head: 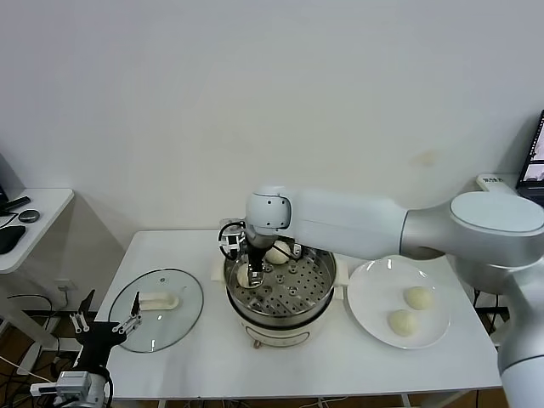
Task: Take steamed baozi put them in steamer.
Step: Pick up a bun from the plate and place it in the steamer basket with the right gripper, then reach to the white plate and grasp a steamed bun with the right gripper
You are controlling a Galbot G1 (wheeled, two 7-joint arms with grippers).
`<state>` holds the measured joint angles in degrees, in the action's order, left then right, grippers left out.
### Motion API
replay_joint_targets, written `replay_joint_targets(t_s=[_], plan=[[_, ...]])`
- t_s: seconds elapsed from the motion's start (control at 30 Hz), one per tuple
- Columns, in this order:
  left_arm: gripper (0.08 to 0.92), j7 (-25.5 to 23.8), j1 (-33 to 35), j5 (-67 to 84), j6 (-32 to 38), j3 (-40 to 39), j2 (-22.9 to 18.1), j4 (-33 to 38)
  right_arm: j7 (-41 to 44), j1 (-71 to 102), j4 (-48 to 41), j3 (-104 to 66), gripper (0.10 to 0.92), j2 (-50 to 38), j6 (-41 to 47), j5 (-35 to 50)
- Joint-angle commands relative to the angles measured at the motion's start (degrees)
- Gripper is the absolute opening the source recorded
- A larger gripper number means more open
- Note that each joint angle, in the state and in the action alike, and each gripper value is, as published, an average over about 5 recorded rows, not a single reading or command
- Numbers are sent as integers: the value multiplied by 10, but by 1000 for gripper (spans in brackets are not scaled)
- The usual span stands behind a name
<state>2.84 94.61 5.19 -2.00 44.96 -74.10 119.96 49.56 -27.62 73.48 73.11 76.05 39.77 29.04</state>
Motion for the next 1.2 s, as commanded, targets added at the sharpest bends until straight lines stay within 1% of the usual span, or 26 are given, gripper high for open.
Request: replay_joint_targets(t_s=[0.03, 0.2, 0.33, 0.53, 0.67, 0.8, 0.9, 0.97, 1.2], plan=[[823, -2, -1, 3, -1, 0, 4, 0, 86, -76, 50, 2, 806, -65, -35, -28], [823, -4, -4, 8, -2, -5, 8, 1, 193, -150, 112, 25, 822, -183, -115, -84], [823, -5, -9, 6, -3, -13, 9, -1, 251, -172, 167, 39, 823, -293, -181, -130], [823, -6, -12, 0, -3, -23, 11, -8, 285, -117, 204, -8, 823, -456, -250, -207], [823, -8, -11, -2, -3, -26, 13, -12, 288, -26, 206, -63, 823, -526, -285, -266], [823, -9, -10, -2, -2, -29, 12, -15, 279, 121, 201, -154, 823, -572, -308, -331], [823, -9, -8, -2, -2, -30, 11, -15, 256, 243, 190, -240, 823, -586, -317, -352], [823, -9, -6, -3, -2, -30, 11, -15, 238, 294, 183, -266, 823, -581, -317, -360], [823, -8, 0, -3, -2, -23, 9, -8, 195, 324, 151, -278, 823, -537, -307, -376]])
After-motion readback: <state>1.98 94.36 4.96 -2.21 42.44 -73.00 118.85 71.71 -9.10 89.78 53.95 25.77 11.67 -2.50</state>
